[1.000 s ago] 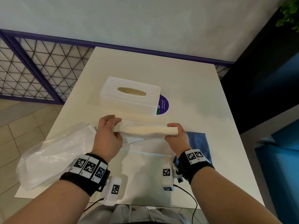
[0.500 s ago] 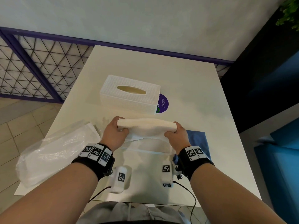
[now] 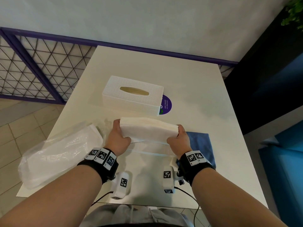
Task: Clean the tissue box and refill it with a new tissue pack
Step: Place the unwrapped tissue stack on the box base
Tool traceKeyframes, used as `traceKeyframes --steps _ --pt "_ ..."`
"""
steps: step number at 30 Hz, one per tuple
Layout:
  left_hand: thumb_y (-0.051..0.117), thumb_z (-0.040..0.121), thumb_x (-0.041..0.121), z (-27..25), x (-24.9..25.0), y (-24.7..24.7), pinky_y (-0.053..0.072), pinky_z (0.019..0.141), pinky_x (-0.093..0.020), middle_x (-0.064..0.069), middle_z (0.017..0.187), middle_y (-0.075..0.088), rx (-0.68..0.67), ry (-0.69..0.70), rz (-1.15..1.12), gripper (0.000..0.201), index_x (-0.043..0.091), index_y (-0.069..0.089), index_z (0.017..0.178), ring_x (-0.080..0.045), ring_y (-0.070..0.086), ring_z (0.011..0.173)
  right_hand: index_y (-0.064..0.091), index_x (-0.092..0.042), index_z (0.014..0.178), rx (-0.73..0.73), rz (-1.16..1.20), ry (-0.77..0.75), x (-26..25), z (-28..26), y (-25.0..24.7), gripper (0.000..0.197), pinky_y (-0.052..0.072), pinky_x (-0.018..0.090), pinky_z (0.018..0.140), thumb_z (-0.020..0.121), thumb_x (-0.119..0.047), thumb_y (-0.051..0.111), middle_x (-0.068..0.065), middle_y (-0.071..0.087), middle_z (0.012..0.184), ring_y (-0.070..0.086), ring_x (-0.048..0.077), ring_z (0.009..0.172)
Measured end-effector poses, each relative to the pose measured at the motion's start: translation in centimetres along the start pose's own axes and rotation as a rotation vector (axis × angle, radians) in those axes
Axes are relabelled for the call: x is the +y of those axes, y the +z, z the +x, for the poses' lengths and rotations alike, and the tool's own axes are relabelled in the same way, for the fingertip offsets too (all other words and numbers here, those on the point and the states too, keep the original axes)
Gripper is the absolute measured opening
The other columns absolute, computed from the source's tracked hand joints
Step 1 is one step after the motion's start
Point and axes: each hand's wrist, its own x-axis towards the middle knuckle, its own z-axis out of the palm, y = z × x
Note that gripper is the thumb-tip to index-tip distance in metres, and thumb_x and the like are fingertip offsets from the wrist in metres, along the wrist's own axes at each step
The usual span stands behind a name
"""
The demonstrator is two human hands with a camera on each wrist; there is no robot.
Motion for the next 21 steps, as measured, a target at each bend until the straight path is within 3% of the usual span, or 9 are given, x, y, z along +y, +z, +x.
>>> traceKeyframes --steps 6,11,17,21 --pt "0.052 0.087 -0.003 -0.1 0.8 -0.1 0.039 0.084 -0.026 -0.004 0.109 0.052 -0.025 0.048 0.016 0.057 0.007 0.023 0.136 -0.022 0.052 0.099 0.048 -0.023 0.107 -0.023 0.056 0.01 -0.4 -0.2 0.0 0.031 0.045 0.02 0.055 0.081 -0.007 0.055 -0.003 0.057 0.082 0.056 0.014 0.071" --pt "0.062 0.086 0.012 1.4 1.8 -1.6 0.044 0.08 -0.029 -0.004 0.104 0.06 -0.017 -0.001 0.124 0.054 0.008 0.036 0.133 -0.023 0.058 0.092 0.056 -0.013 0.097 -0.046 0.051 0.076 -0.8 0.9 -0.6 0.023 0.056 0.043 0.083 0.075 -0.014 0.065 0.007 0.068 0.093 0.065 0.028 0.09" --pt "0.059 0.089 0.021 2.0 1.4 -1.7 0.044 0.086 -0.031 -0.013 0.121 0.061 -0.072 -0.103 0.356 0.049 0.005 0.042 0.132 -0.031 0.059 0.108 0.062 -0.01 0.108 -0.118 -0.073 0.124 -0.5 0.9 0.1 0.034 0.056 0.041 0.084 0.077 -0.024 0.065 0.006 0.068 0.096 0.065 0.03 0.097" --pt "0.054 0.092 0.022 1.6 1.4 -1.9 0.041 0.09 -0.033 -0.014 0.124 0.058 -0.12 -0.087 0.505 0.047 0.003 0.042 0.133 -0.031 0.056 0.11 0.044 -0.008 0.133 -0.134 -0.394 0.141 -1.0 0.4 -0.3 0.06 0.05 0.033 0.091 0.081 -0.032 0.061 0.01 0.056 0.125 0.057 0.028 0.113"
